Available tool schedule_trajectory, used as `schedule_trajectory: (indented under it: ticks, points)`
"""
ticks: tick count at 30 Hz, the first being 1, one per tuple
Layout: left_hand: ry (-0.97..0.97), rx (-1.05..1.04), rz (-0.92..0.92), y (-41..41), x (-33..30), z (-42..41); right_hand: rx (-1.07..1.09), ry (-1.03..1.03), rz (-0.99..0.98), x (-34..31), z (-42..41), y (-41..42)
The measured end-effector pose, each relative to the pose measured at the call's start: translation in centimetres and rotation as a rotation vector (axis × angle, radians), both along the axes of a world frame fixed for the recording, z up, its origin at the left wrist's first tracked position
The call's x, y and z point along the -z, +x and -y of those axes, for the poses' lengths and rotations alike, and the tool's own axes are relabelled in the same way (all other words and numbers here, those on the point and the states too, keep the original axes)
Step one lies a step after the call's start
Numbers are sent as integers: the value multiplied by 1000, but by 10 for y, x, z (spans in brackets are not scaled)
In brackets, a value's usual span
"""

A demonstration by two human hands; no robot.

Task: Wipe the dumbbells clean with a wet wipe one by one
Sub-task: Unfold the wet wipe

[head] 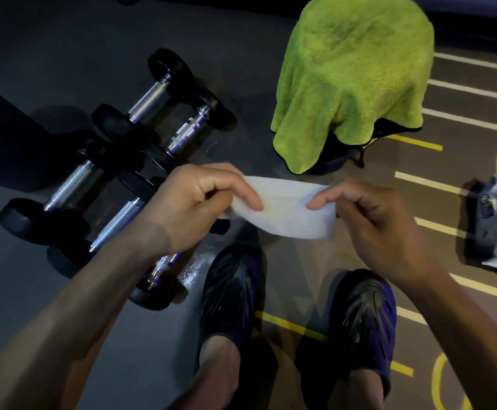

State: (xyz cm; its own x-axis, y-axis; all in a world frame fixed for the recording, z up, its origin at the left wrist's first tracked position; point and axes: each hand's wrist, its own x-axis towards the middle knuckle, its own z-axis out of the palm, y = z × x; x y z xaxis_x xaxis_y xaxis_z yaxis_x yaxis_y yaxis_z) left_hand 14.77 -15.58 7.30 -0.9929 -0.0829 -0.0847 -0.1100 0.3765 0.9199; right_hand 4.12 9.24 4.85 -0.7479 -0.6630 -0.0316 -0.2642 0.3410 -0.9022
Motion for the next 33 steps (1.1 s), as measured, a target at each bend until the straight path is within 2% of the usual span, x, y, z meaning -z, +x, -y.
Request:
schedule_trajectory:
  ticks: [2, 6, 9, 11, 14, 17, 19, 22, 25, 27, 29, 31, 33]
  points:
    - [-6, -14, 6, -2, -3, -2, 35, -11, 46, 1, 3, 1]
    - [228, -160, 57, -2, -1, -7, 156, -161, 238, -4, 8, 2]
    - [270, -271, 57, -3, 12, -15, 190, -279, 328, -1, 14, 3]
    - [378, -292, 77, -3, 20, -18, 242, -352, 364, 0, 18, 2]
    - [519, -242, 142, 3, 28, -15, 235, -338, 279, -4, 23, -2]
    - [578, -36, 335, 6, 33, -8, 100, -331, 254, -10, 27, -9]
    - [595, 84, 427, 2, 36, -5, -38, -357, 318, -14, 30, -14]
    - [722, 133, 443, -13, 38, -11, -164, -330, 422, -20, 36, -21]
    - [788, 23, 429, -24, 40, -17, 5, -339, 469, -16, 38, -25]
    - [768, -129, 423, -27, 41, -17, 244, -355, 649, -9, 38, -28]
    - [739, -211, 403, -30, 41, -16, 335, -291, 844, 2, 35, -26]
    - [724, -225, 393, -32, 38, -16, 241, -164, 951, 8, 35, -14]
    - [715, -222, 395, -32, 35, -17, 100, -159, 1066, 9, 39, 1]
